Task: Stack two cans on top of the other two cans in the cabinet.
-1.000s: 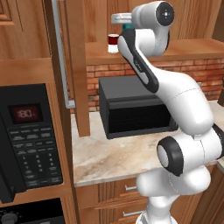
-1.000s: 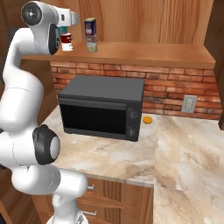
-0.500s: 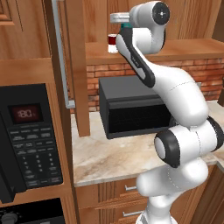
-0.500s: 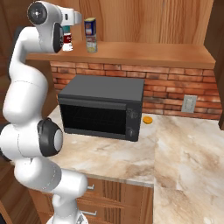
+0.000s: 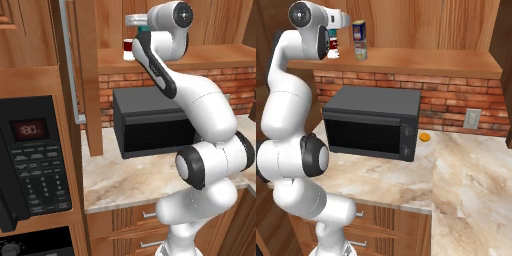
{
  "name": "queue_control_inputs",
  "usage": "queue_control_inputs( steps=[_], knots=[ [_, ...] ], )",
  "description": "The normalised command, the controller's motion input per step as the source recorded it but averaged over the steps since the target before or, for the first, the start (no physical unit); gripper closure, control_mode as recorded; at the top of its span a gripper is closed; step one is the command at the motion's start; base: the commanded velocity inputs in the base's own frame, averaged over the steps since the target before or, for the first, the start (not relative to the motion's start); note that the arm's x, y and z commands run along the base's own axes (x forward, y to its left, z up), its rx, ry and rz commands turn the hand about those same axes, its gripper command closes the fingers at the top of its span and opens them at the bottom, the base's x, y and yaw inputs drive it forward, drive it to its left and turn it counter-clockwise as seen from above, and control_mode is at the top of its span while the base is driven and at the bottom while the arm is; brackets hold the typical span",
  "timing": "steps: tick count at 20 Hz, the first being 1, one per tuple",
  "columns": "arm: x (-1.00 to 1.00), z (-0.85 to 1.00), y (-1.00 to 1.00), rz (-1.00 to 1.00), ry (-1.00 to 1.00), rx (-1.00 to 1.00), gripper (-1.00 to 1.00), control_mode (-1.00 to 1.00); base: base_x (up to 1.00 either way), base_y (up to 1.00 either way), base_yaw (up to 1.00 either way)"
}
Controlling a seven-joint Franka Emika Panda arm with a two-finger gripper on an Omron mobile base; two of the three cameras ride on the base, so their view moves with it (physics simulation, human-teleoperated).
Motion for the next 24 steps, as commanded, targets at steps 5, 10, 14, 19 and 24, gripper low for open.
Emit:
queue_control_inputs(
  steps=[5,10,14,19,24],
  knots=[
    [0.0,-0.09,0.0,0.0,0.0,0.0,1.0,-1.0,0.0,0.0,0.0],
    [0.0,-0.16,0.0,0.0,0.0,0.0,1.0,-1.0,0.0,0.0,0.0],
    [0.08,-0.03,0.0,0.0,0.0,0.0,1.0,-1.0,0.0,0.0,0.0],
    [0.15,0.06,0.0,0.0,0.0,0.0,1.0,-1.0,0.0,0.0,0.0],
    [0.07,0.23,0.0,0.0,0.0,0.0,1.0,-1.0,0.0,0.0,0.0]
  ],
)
